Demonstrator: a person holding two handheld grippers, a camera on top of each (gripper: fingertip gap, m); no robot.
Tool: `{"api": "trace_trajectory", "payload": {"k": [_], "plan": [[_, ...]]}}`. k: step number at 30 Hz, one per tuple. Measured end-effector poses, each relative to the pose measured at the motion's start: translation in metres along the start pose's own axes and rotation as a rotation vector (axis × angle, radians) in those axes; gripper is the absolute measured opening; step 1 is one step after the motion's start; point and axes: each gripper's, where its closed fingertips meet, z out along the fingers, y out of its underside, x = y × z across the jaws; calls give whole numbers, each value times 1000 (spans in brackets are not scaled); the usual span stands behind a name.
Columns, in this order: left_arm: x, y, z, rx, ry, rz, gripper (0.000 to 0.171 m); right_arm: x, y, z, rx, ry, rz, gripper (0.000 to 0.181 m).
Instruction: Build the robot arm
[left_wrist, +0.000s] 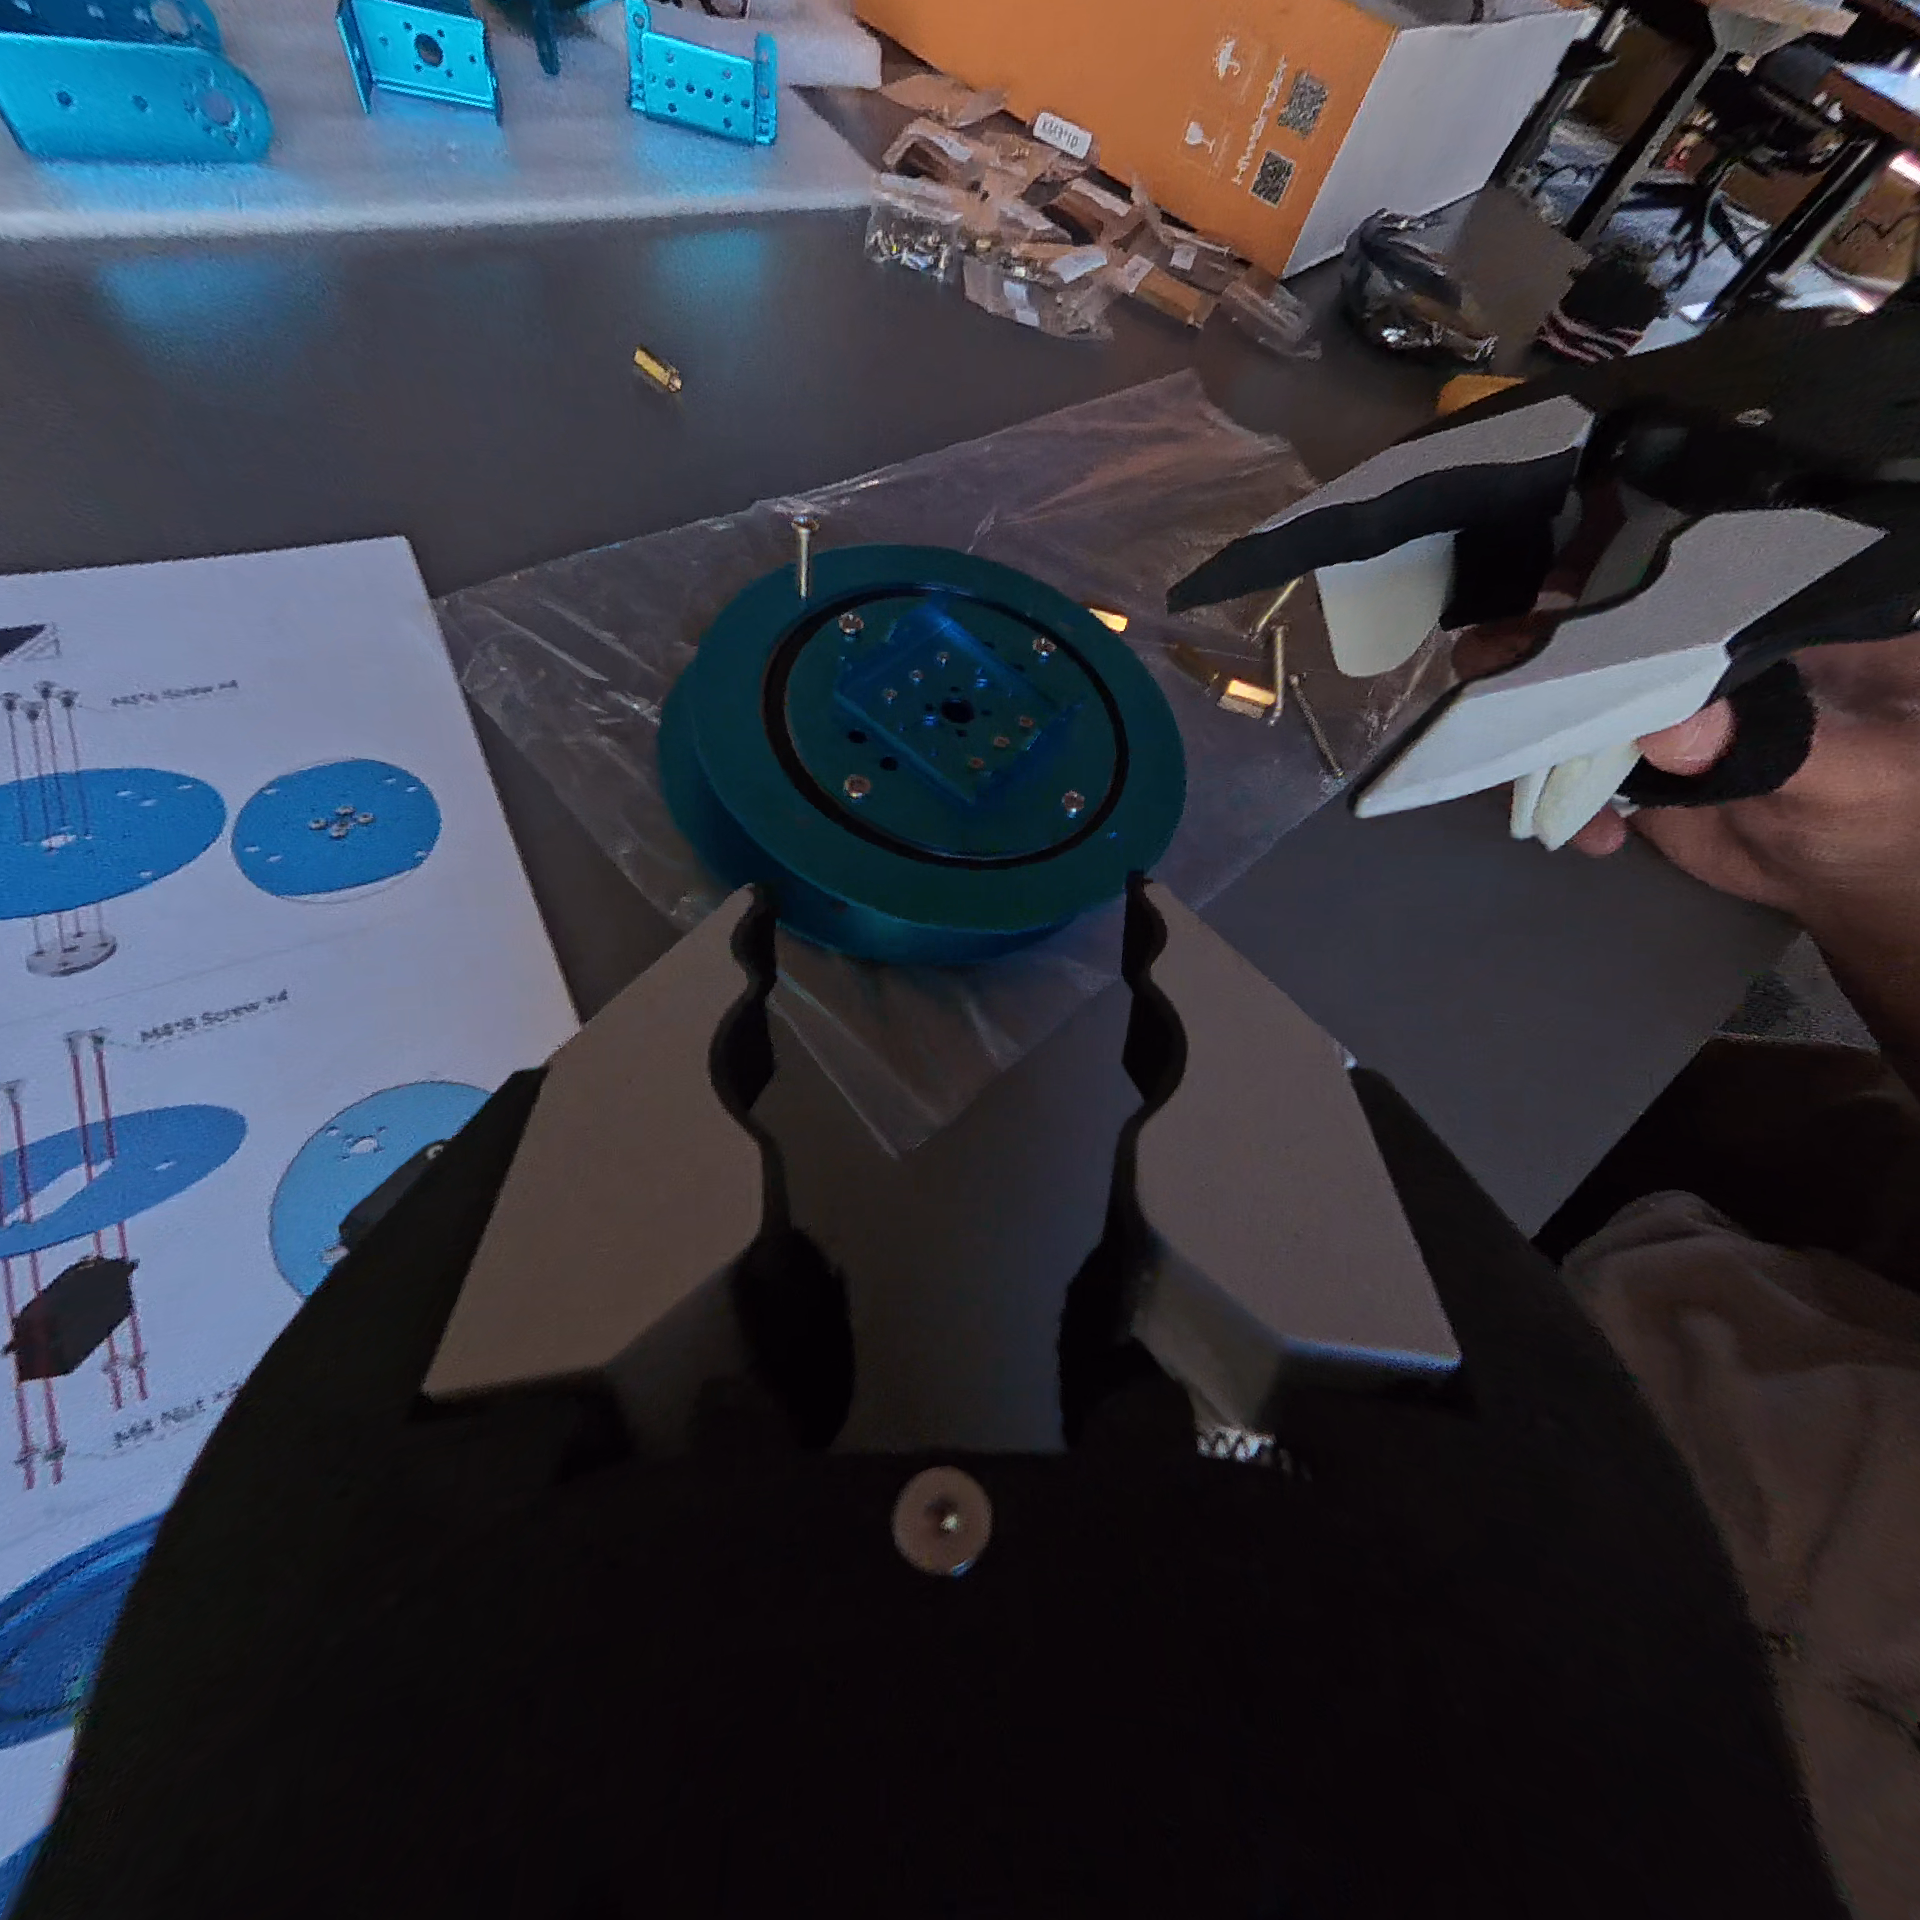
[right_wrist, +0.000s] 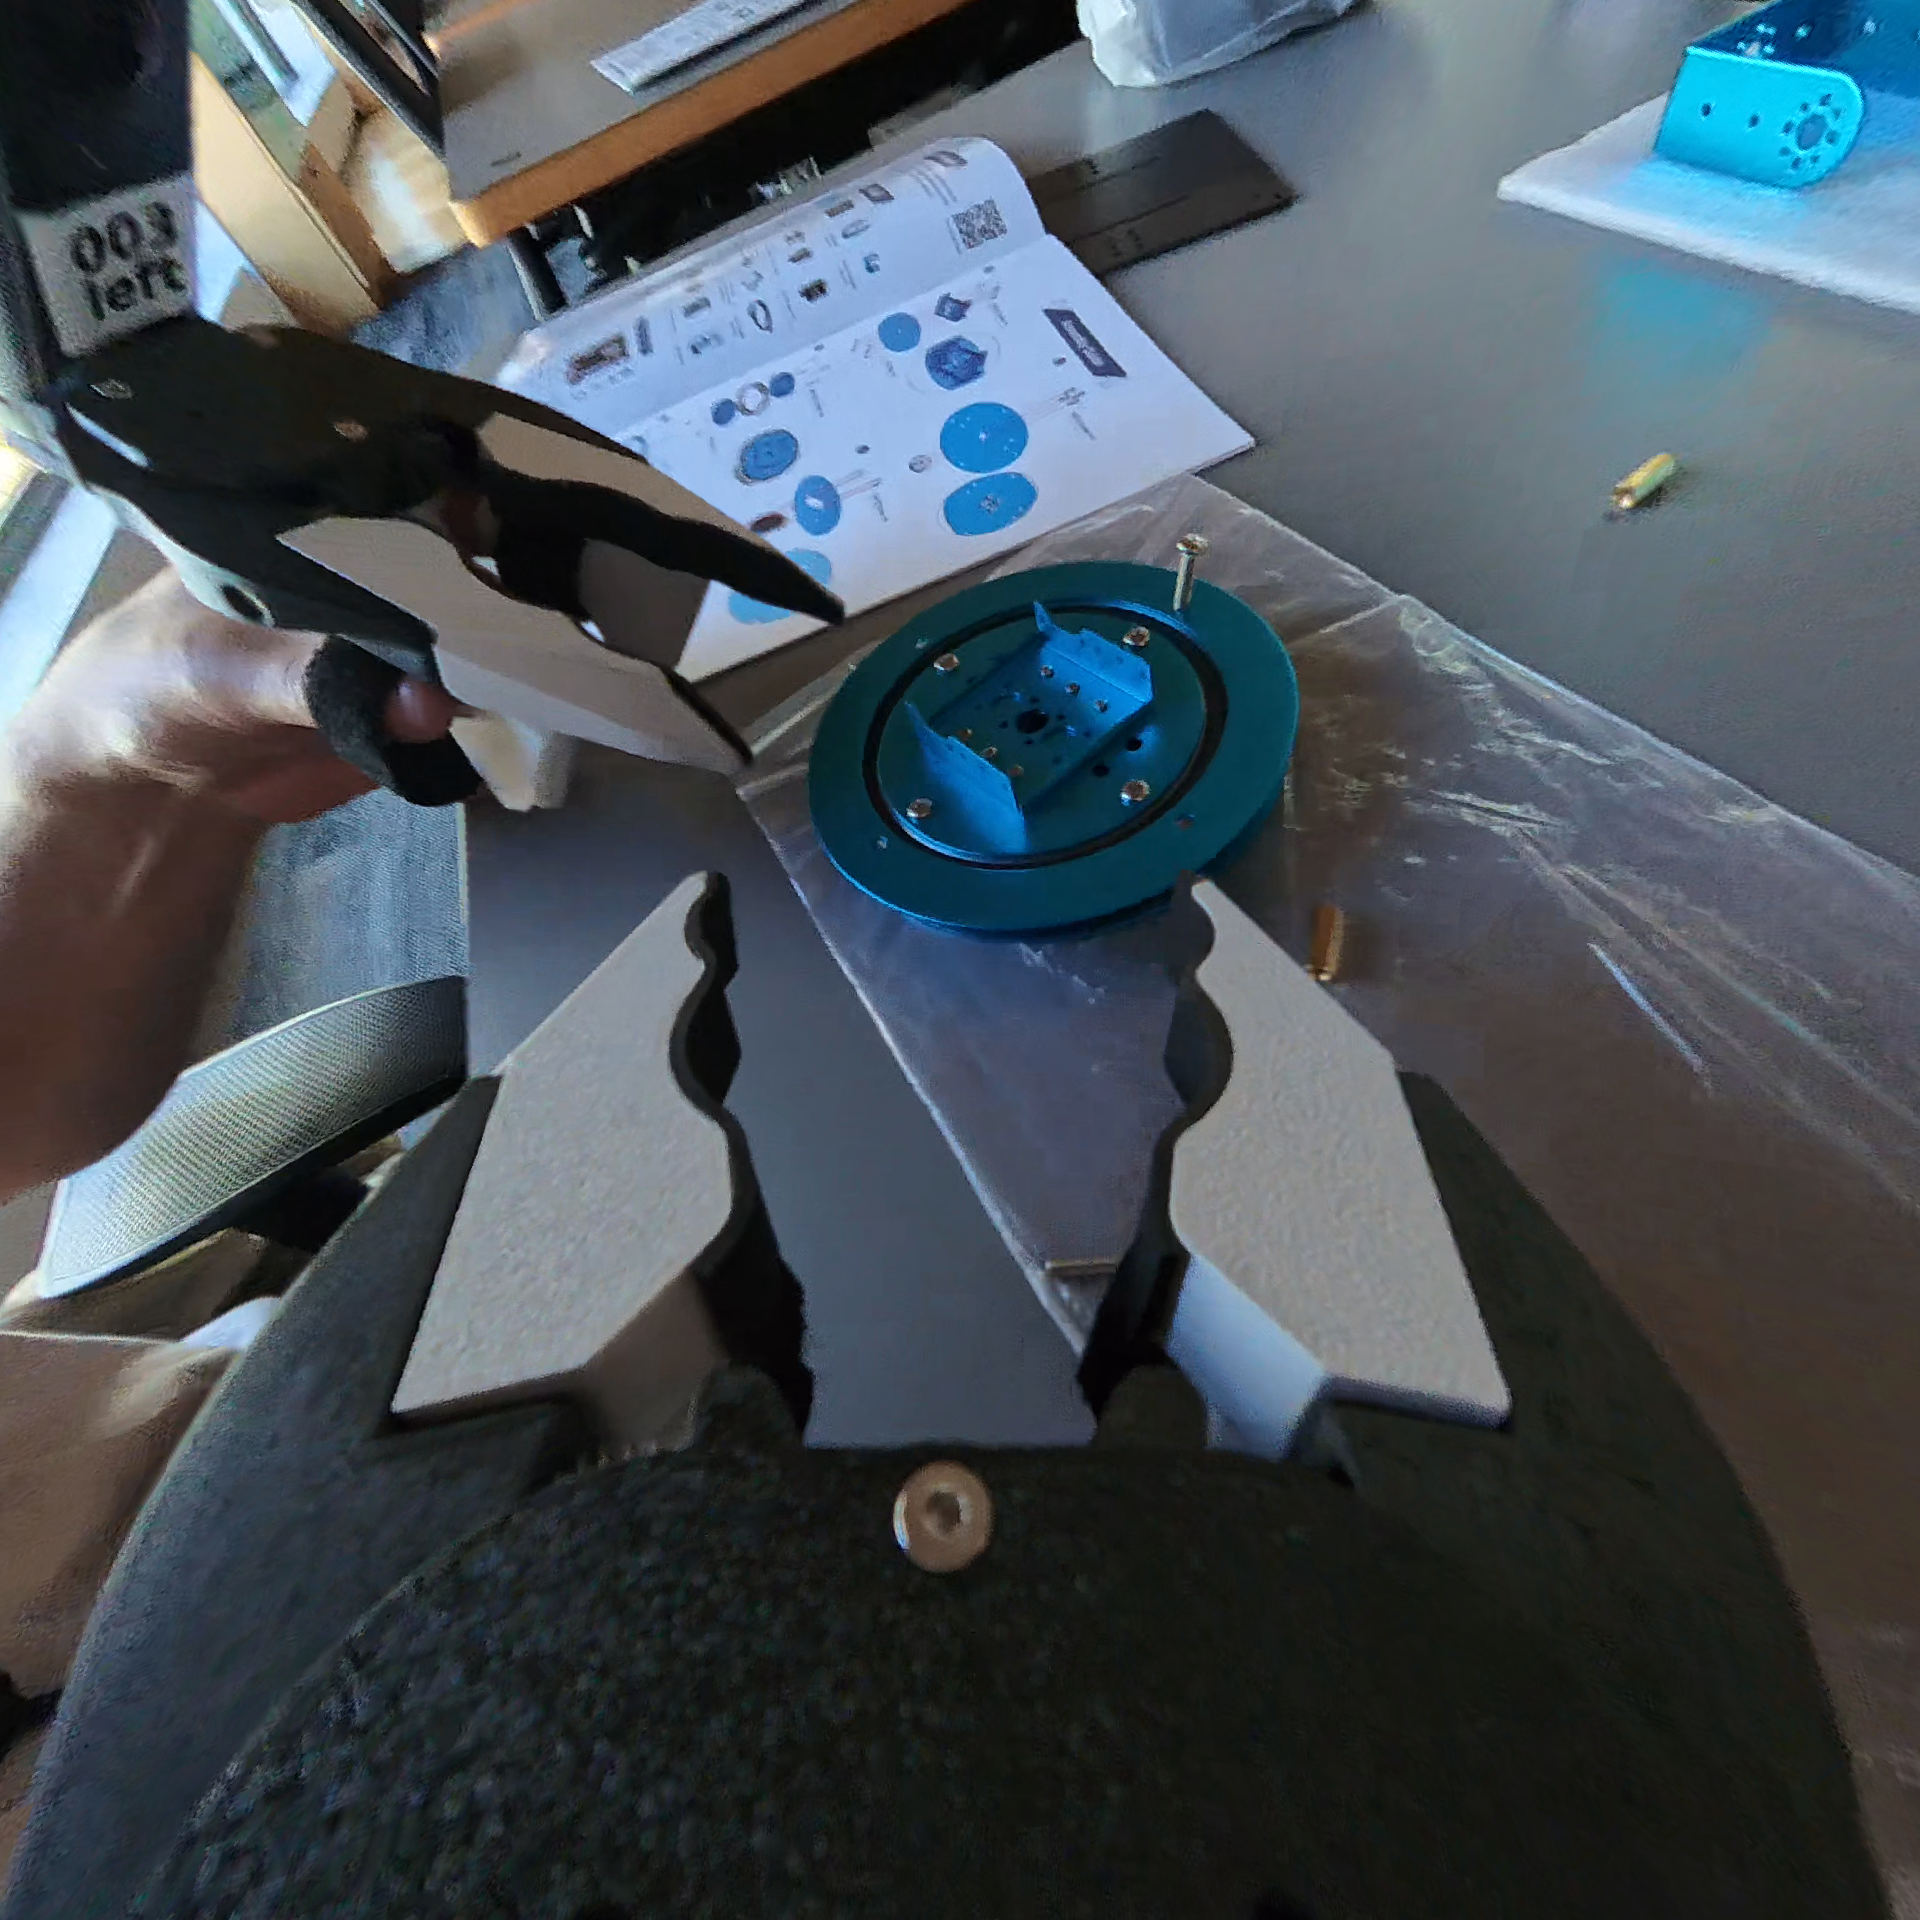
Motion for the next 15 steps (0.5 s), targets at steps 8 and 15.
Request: {"api": "trace_trajectory", "payload": {"k": [8, 15], "plan": [[4, -5, -2, 34, 46, -31, 67, 3, 7, 4, -57, 10, 3, 93], [33, -19, -25, 243, 33, 1, 56, -3, -4, -9, 50, -20, -2, 65]]}}
